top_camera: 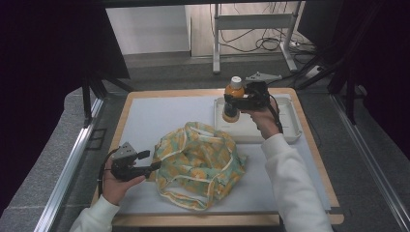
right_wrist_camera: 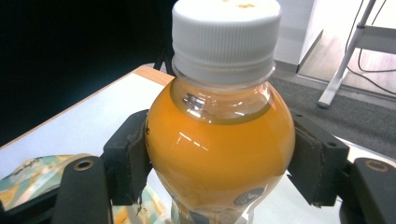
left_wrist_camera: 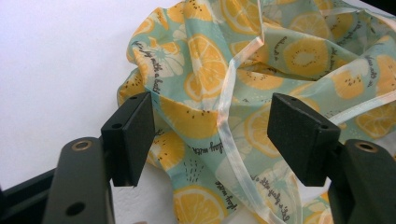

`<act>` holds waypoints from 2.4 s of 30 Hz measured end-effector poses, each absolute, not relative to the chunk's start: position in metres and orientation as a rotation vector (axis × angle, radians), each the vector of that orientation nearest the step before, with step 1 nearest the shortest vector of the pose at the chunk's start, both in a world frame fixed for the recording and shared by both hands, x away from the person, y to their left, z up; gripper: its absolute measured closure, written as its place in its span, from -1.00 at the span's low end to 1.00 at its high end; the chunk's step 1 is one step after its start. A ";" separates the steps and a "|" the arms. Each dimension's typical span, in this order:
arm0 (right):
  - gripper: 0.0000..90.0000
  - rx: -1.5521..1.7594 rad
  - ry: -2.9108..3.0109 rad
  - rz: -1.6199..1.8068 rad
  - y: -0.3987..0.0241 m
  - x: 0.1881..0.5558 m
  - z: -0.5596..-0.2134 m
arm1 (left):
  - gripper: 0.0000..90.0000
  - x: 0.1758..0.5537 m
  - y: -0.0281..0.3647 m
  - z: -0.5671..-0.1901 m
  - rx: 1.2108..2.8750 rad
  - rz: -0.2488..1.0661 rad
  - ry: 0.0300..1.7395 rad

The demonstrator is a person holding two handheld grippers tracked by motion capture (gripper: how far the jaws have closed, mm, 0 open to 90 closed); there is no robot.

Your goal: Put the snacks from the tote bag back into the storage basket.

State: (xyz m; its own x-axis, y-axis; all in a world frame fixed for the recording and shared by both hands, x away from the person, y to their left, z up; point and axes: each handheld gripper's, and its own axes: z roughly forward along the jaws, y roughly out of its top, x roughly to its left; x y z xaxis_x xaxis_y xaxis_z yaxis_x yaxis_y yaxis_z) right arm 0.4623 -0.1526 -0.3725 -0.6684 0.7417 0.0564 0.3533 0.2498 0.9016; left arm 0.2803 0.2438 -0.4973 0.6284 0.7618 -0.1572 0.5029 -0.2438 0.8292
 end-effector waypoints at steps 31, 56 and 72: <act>-0.33 1.036 2.163 1.307 -0.141 0.512 -0.409 | -0.27 0.280 0.243 -0.497 1.906 0.343 0.993; -0.33 1.119 2.120 1.247 -0.117 0.547 -0.440 | -0.27 0.280 0.246 -0.495 1.899 0.335 0.991; -0.35 1.126 2.123 1.203 -0.111 0.559 -0.457 | -0.27 0.281 0.246 -0.496 1.901 0.328 0.983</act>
